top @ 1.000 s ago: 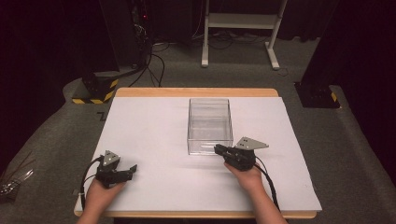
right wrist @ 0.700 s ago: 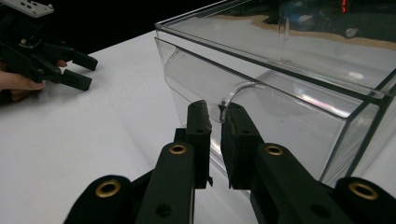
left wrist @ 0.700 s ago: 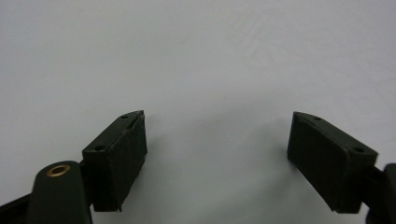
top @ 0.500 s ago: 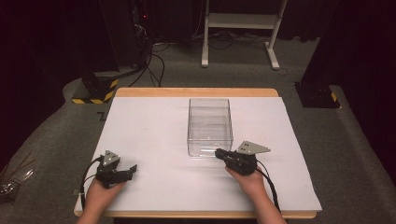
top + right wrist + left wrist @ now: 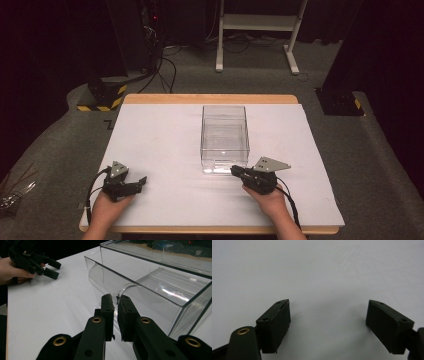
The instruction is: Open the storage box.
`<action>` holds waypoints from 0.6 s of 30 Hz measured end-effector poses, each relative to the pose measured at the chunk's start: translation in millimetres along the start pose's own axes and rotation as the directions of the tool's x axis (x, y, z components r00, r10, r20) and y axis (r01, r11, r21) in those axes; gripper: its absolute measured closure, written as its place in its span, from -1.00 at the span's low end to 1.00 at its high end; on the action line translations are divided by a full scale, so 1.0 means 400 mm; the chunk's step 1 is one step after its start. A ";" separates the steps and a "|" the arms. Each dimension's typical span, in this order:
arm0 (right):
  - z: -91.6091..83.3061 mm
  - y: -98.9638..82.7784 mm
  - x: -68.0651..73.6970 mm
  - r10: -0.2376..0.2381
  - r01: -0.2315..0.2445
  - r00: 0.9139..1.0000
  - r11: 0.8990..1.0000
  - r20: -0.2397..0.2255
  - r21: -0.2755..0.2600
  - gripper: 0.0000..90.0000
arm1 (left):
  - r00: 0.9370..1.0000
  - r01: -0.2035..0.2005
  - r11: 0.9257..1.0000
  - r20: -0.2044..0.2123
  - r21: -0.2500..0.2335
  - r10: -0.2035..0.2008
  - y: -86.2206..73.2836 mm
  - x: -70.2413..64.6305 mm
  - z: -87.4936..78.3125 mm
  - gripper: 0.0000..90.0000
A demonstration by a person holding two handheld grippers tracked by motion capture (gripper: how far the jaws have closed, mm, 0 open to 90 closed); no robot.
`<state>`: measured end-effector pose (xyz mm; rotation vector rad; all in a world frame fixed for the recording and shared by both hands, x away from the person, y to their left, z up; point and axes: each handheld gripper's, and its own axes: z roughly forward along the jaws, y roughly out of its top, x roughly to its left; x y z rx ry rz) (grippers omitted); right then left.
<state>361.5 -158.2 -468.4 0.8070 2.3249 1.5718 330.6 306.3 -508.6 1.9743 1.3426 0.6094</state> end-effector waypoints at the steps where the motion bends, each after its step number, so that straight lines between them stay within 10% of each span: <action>1: -0.004 -0.002 0.005 -0.001 0.001 1.000 1.000 -0.002 0.005 0.86 | 1.000 -0.001 1.000 0.000 0.000 0.001 0.000 0.000 0.000 -0.56; 18: -0.038 -0.020 0.038 -0.010 0.011 1.000 1.000 -0.016 0.019 0.90 | 1.000 -0.001 1.000 -0.001 0.000 0.001 0.000 0.000 0.000 -0.56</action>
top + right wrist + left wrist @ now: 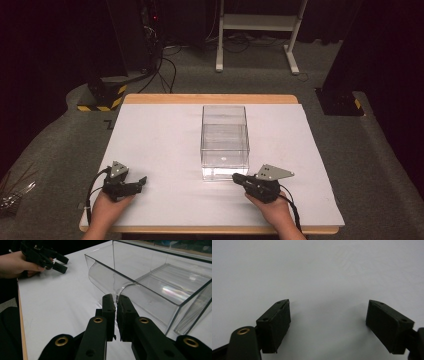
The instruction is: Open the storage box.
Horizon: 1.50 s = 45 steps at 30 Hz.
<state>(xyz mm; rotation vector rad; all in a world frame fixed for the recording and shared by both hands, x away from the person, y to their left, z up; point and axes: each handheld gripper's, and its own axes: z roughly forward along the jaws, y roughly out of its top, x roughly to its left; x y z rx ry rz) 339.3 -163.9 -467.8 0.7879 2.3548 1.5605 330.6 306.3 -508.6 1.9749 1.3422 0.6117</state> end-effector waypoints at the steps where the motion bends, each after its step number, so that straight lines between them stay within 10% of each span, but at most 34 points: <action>1: -0.002 -0.003 0.005 -0.004 0.004 1.000 1.000 0.003 0.002 0.90 | 1.000 0.001 1.000 0.000 0.000 -0.001 0.000 0.000 0.000 -0.56; 26: -0.054 -0.044 0.029 0.025 -0.025 1.000 1.000 -0.010 0.008 0.99 | 1.000 0.000 1.000 -0.001 0.000 0.000 0.000 0.000 0.000 -0.56; 33: -0.035 -0.034 0.031 0.021 -0.021 0.998 1.000 -0.059 0.001 0.63 | 1.000 0.001 1.000 0.000 0.000 -0.001 0.000 0.000 0.000 -0.56; 45: -0.010 -0.022 0.030 0.005 -0.005 0.994 1.000 -0.109 0.000 0.85 | 1.000 0.001 1.000 0.001 -0.001 -0.001 0.000 0.000 0.000 -0.55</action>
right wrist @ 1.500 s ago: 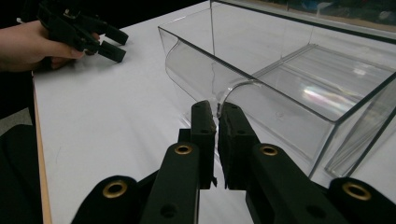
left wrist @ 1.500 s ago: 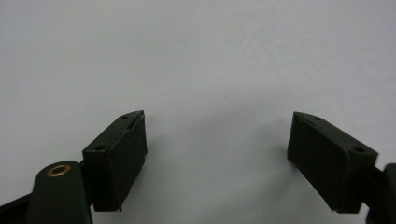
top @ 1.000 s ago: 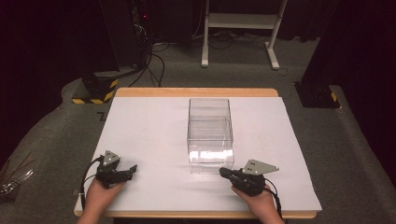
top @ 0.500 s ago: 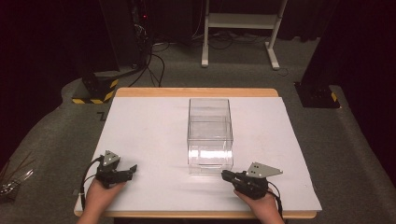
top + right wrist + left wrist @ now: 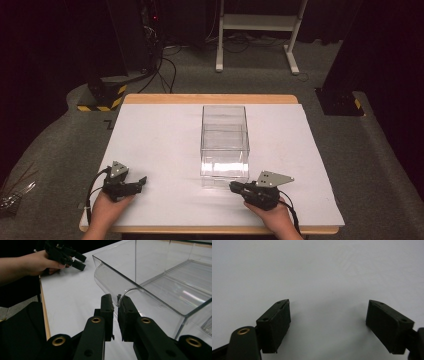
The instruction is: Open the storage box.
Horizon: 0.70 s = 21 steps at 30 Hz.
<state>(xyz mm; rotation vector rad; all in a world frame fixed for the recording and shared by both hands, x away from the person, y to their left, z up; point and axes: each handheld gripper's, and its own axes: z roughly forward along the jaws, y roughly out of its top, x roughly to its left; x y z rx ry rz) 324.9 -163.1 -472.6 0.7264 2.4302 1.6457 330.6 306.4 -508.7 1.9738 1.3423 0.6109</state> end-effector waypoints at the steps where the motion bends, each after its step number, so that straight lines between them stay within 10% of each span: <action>1: 0.000 0.000 0.000 0.000 0.000 1.000 1.000 0.000 0.000 0.85 | 1.000 0.000 1.000 0.000 0.000 0.000 0.000 0.000 0.000 -0.56; 21: -0.045 -0.030 0.052 -0.032 0.033 0.999 0.999 -0.034 0.025 0.85 | 1.000 0.001 1.000 -0.001 0.000 -0.001 0.000 -0.001 0.000 -0.55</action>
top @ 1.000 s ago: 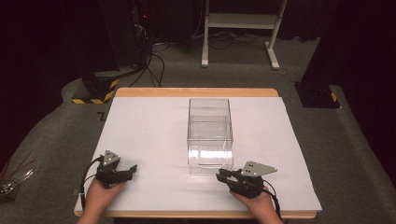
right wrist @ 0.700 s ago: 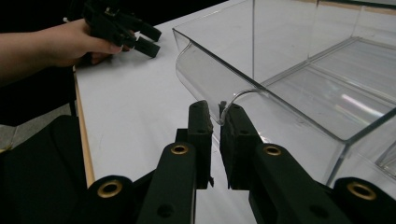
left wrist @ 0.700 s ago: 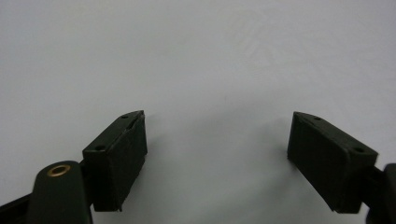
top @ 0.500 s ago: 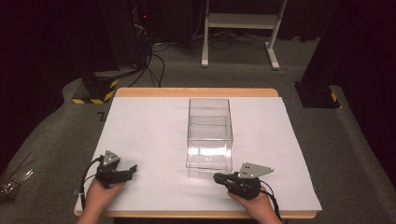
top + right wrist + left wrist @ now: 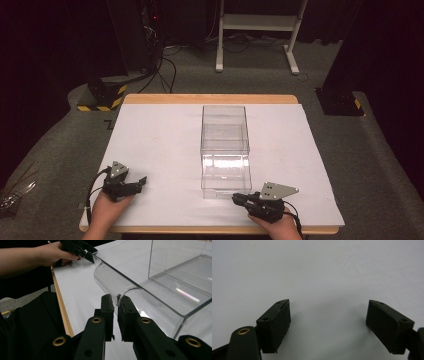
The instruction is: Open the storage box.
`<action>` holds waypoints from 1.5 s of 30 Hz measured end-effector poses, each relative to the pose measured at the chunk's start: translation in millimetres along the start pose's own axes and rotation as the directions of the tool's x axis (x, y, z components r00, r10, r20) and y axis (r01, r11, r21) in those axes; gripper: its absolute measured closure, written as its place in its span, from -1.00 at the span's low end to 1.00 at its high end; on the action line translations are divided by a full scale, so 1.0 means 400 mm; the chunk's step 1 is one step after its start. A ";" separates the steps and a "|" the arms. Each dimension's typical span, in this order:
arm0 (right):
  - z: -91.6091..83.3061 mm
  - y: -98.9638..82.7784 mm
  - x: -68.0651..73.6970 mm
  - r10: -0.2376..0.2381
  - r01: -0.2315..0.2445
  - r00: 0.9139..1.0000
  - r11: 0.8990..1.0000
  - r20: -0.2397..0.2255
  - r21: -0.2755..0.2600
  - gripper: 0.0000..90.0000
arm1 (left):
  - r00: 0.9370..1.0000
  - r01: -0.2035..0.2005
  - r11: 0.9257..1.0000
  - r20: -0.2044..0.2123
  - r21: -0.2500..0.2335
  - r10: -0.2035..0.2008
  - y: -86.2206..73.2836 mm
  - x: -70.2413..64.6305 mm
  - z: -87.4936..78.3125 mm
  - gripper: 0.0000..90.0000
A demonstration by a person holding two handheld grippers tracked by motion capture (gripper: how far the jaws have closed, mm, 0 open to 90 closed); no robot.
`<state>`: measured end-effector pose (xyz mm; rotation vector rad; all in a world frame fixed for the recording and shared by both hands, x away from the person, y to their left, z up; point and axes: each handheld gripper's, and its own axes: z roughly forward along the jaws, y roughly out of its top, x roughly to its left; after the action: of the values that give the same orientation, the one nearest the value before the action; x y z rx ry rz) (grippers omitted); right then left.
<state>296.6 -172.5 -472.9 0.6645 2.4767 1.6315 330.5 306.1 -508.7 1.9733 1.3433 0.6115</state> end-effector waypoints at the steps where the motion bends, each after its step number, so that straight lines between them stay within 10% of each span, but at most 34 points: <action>1: -0.002 -0.002 0.002 -0.002 0.002 1.000 1.000 -0.001 -0.001 0.85 | 1.000 0.000 1.000 0.000 0.000 0.000 0.000 0.000 0.000 -0.55; 26: -0.021 -0.016 0.014 0.005 -0.005 0.999 1.000 0.033 0.001 0.68 | 1.000 0.000 1.000 -0.001 0.000 0.000 0.000 0.000 0.000 -0.55; 45: -0.089 0.037 0.005 -0.002 0.020 0.993 0.988 0.114 -0.153 0.66 | 1.000 0.000 1.000 0.000 0.000 0.000 0.000 0.000 0.000 -0.55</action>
<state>287.8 -197.2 -444.3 0.7008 2.2448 1.7093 330.5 306.1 -508.7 1.9733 1.3437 0.6111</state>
